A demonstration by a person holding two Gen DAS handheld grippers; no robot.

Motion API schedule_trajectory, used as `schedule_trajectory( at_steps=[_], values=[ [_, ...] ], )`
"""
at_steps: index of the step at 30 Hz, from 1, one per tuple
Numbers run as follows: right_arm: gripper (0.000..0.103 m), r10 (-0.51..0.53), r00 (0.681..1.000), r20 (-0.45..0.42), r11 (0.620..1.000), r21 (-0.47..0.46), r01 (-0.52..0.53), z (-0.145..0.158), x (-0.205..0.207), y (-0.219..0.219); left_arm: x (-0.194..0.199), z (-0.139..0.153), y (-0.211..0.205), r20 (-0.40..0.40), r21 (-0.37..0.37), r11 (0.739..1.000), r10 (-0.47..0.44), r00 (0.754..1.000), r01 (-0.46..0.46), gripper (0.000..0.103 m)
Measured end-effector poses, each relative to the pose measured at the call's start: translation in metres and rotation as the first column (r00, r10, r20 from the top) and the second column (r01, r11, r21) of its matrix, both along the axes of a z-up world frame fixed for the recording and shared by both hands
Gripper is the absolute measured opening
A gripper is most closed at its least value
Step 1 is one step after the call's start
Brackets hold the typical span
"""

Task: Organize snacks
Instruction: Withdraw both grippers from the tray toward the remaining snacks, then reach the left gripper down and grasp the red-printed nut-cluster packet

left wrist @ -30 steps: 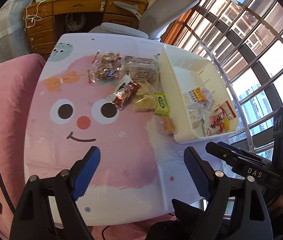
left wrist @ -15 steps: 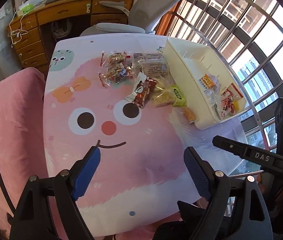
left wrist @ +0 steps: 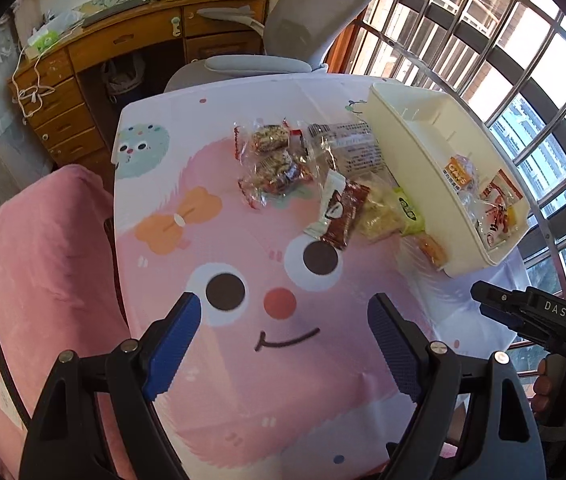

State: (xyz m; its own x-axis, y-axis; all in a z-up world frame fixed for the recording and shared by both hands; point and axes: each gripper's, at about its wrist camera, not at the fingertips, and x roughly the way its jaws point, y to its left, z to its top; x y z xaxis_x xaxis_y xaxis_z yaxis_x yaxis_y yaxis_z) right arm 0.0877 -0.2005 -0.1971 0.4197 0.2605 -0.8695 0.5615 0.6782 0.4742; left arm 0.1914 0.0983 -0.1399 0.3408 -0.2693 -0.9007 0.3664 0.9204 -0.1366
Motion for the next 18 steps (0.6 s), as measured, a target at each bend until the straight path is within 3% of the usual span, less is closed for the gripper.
schedule_trajectory(
  at_steps=[5,18],
  values=[
    [0.056,-0.031,0.999,-0.013,1.0,0.003,0.031,-0.014,0.012,-0.001,0.026,-0.006,-0.007,0.01,0.036,0.999,-0.036,0.999,0.036,0.085],
    [0.056,-0.244,0.969,-0.049,0.964,0.099,0.247,-0.057,0.027,-0.02,0.107,-0.05,-0.042,-0.002,0.13,0.983,-0.13,0.992,0.129,0.085]
  ],
)
